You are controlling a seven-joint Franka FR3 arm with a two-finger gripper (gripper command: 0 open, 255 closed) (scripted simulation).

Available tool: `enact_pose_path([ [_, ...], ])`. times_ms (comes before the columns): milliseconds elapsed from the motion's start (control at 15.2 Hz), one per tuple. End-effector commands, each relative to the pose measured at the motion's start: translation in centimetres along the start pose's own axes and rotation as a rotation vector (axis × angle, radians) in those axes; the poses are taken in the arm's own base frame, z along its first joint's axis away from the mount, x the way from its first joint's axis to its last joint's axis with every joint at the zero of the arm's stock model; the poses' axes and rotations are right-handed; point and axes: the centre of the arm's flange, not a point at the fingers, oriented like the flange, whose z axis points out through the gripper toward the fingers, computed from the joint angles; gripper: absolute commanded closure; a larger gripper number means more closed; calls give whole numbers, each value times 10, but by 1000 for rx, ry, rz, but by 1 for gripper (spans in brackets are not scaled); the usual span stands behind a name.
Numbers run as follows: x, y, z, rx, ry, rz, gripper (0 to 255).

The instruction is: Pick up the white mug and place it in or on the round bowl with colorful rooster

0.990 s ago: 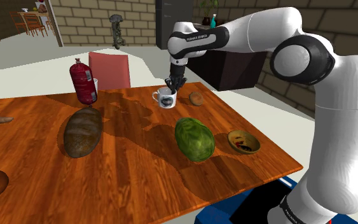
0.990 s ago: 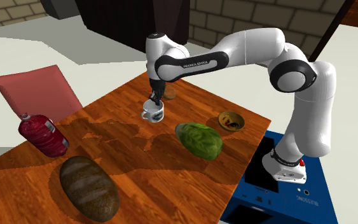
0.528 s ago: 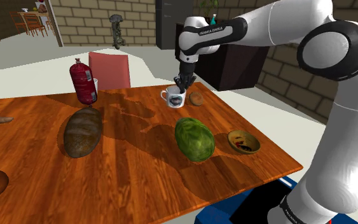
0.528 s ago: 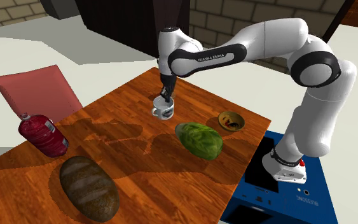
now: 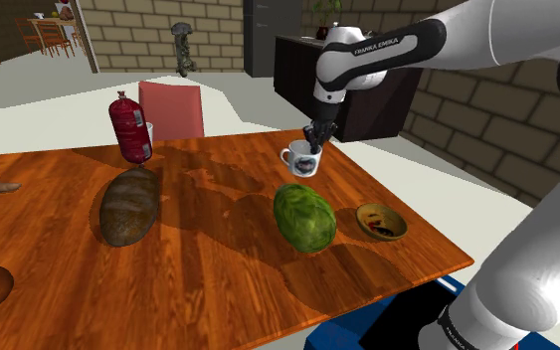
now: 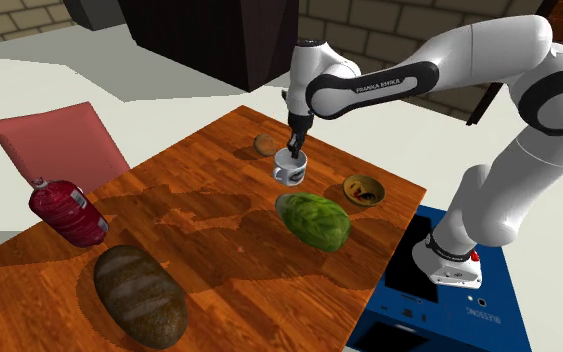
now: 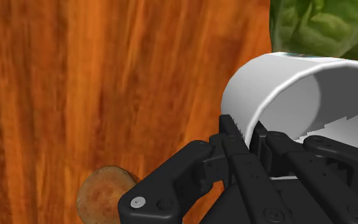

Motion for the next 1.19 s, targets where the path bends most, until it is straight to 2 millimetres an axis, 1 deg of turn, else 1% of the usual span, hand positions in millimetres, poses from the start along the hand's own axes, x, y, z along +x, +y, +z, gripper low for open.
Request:
enact_pose_path([
  [0, -25, 8, -1, 0, 0, 0, 255],
  [1122, -228, 100, -28, 0, 0, 0, 255],
])
